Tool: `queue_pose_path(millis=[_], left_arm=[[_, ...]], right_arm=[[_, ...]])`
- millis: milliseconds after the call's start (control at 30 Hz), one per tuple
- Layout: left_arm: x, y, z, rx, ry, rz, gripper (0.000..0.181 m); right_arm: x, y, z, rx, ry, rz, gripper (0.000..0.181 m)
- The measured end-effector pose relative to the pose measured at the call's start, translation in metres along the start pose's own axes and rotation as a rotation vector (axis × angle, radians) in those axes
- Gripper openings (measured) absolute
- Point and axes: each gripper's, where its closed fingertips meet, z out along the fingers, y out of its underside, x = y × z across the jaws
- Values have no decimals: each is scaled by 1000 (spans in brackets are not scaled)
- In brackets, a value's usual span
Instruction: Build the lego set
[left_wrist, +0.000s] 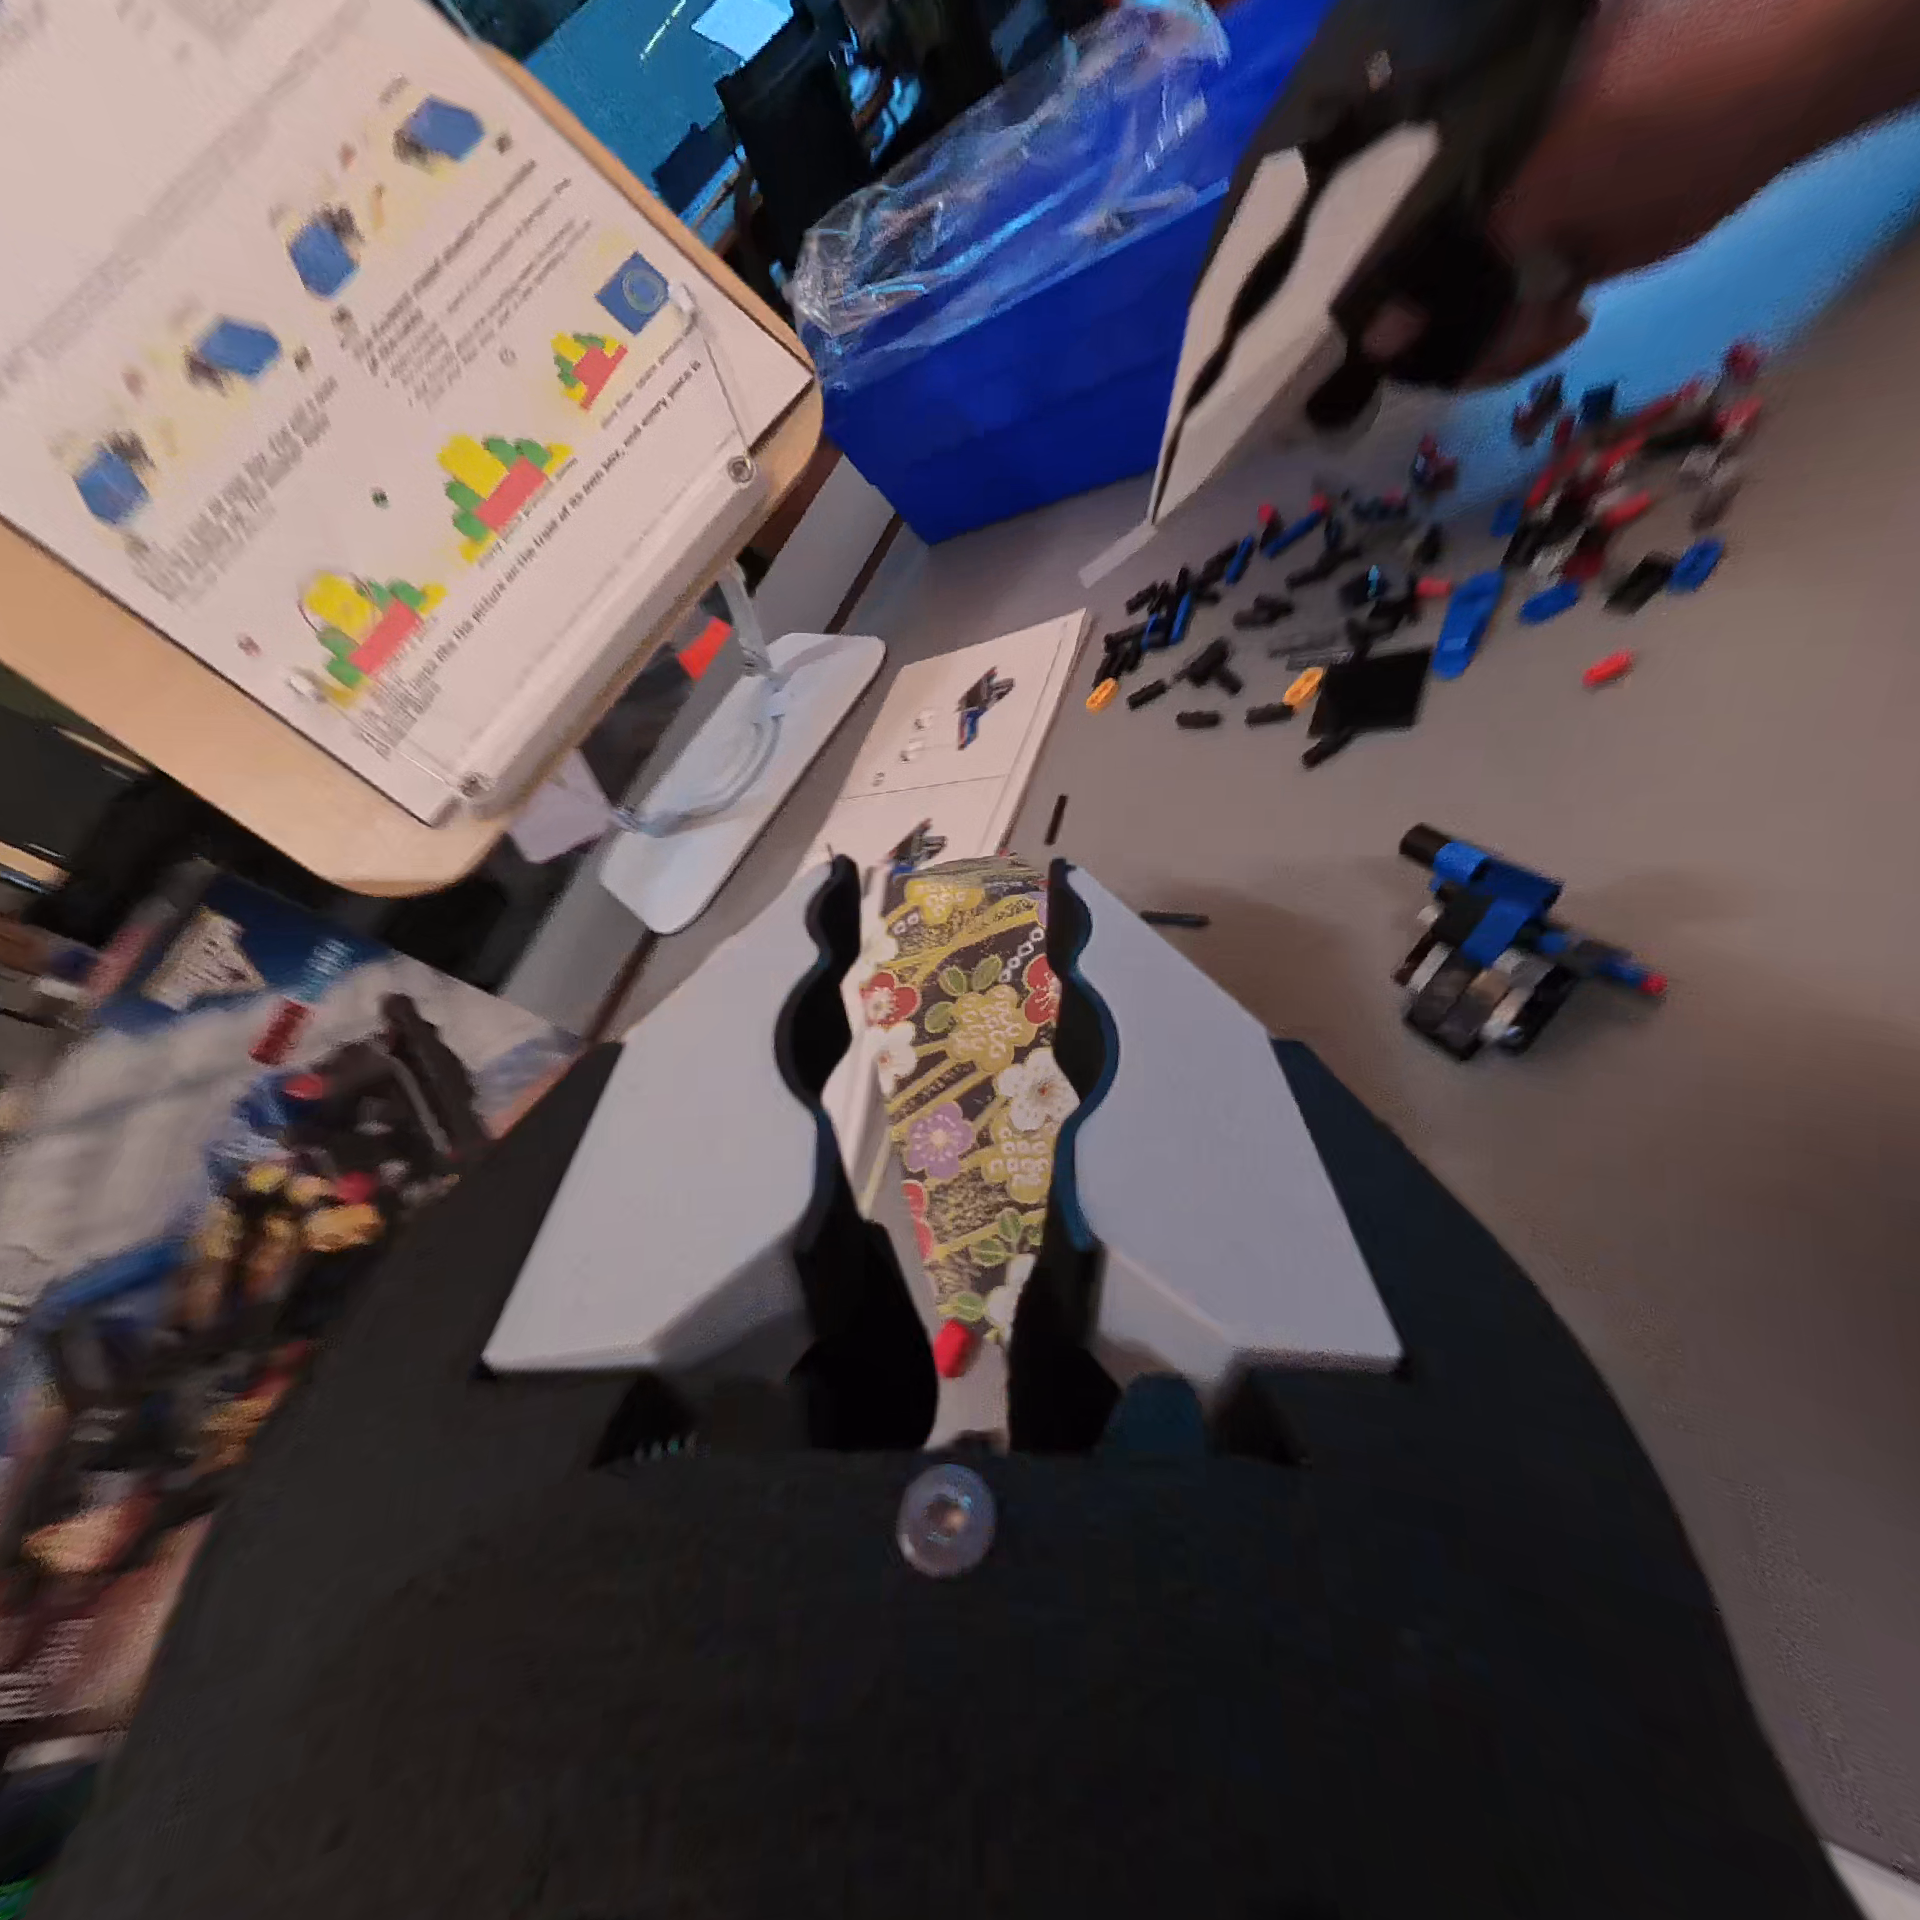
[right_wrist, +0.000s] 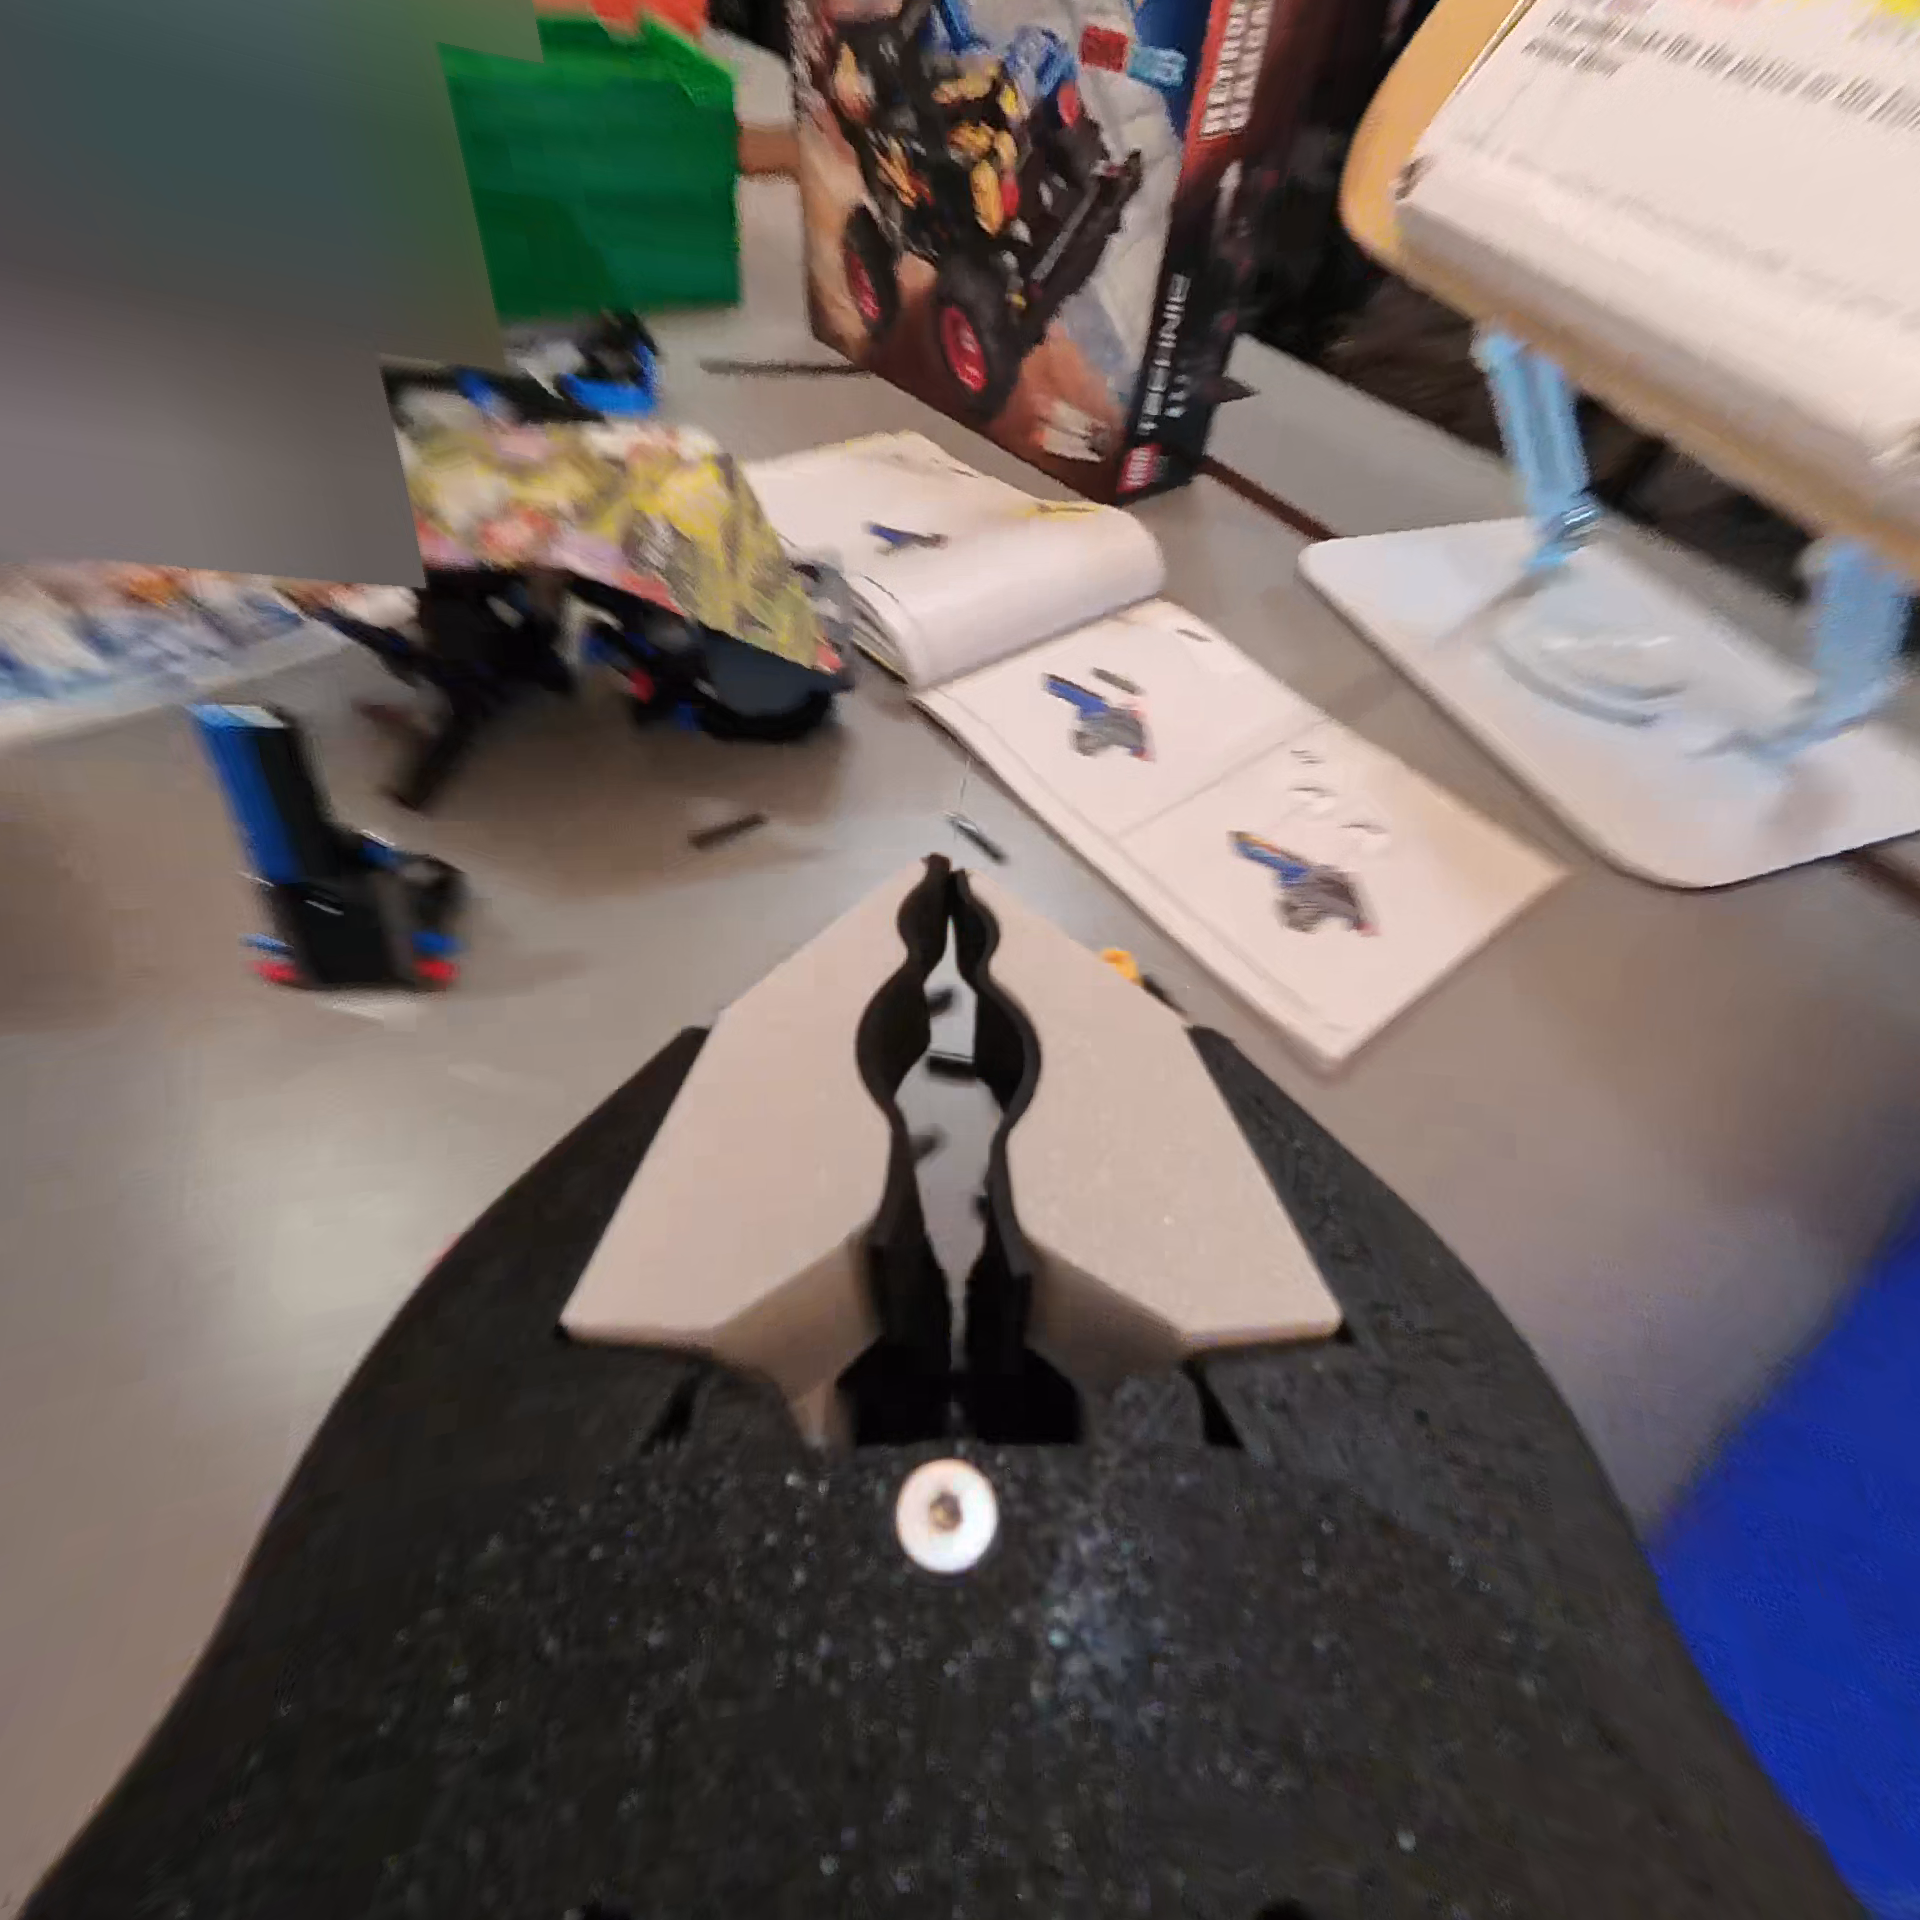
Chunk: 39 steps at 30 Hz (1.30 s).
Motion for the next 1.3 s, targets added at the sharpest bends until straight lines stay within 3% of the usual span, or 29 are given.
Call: queue_pose_path(millis=[100, 233, 433, 700, 1133, 1300], left_arm=[[1, -9, 3, -55, -117, 308, 34], [14, -36, 6, -31, -252, 730, 36], [53, -75, 3, 108, -326, 1004, 38], [68, -84, 2, 84, -338, 968, 34], [76, -85, 12, 93, -324, 947, 6], [74, -84, 13, 88, -323, 939, 6]], right_arm=[[-27, -13, -4, 46, -253, 278, 0], [-62, -37, -19, 101, -587, 564, 0], [-111, -61, -45, 64, -959, 795, 2], [-132, -65, -52, 21, -1064, 903, 1], [-128, -56, -44, -5, -1033, 947, 0], [-131, -55, -44, -15, -1046, 950, 0]])
